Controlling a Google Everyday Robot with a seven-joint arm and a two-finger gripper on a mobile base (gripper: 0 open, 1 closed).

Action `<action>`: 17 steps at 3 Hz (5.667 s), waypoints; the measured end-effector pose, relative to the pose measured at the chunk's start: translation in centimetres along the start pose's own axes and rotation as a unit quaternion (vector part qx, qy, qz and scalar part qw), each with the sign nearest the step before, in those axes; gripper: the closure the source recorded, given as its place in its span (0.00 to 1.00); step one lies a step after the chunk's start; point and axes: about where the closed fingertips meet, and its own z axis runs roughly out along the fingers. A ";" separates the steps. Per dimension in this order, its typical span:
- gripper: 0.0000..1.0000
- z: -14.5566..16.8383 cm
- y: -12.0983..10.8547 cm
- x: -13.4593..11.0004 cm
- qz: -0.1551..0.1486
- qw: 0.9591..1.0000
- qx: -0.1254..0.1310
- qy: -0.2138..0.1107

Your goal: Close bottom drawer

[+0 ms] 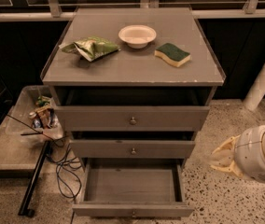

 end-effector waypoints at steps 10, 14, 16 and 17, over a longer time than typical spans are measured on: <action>1.00 34.9 5.0 12.3 0.108 0.986 -0.111 -0.069; 1.00 49.6 11.3 16.7 0.152 0.976 -0.134 -0.082; 1.00 54.3 13.8 18.4 0.147 0.970 -0.171 -0.085; 1.00 55.7 14.8 18.8 0.137 0.971 -0.181 -0.080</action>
Offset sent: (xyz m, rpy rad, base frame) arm 0.0698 -0.0224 -0.1818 -0.0865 0.2406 -0.1486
